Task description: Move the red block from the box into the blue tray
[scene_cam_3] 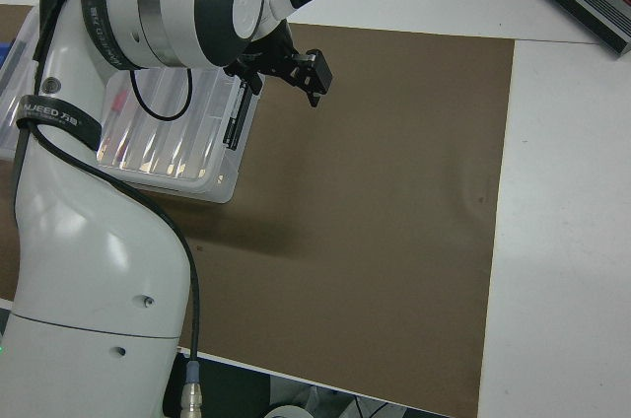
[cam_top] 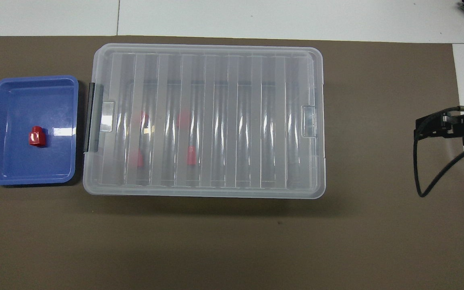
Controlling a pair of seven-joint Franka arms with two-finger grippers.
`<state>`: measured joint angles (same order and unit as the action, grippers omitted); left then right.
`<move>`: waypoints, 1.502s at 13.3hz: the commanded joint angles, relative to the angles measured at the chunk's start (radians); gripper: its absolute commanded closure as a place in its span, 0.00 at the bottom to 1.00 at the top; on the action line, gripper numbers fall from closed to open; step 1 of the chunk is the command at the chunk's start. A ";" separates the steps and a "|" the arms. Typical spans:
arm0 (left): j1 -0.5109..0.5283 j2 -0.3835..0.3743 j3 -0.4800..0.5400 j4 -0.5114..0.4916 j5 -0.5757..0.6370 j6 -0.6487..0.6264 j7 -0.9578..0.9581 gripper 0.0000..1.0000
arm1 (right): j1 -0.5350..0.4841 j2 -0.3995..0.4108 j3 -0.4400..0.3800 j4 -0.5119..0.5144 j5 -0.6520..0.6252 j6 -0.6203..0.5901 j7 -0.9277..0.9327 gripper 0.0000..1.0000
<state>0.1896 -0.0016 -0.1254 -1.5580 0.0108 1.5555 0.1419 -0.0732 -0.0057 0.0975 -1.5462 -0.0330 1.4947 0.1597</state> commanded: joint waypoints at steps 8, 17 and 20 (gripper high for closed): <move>-0.202 -0.015 0.159 0.002 0.012 -0.066 -0.057 0.00 | -0.011 -0.020 0.005 -0.022 0.001 0.009 -0.014 0.00; -0.202 -0.021 0.144 -0.014 0.008 -0.035 -0.094 0.00 | -0.010 -0.022 0.005 -0.025 0.001 0.010 -0.012 0.00; -0.200 -0.024 0.144 -0.019 0.008 -0.035 -0.094 0.00 | -0.011 -0.022 0.005 -0.026 0.001 0.010 -0.011 0.00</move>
<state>0.0043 -0.0061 0.0093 -1.5577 0.0109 1.5074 0.0663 -0.0733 -0.0058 0.0974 -1.5463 -0.0330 1.4948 0.1597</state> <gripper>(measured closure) 0.000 0.000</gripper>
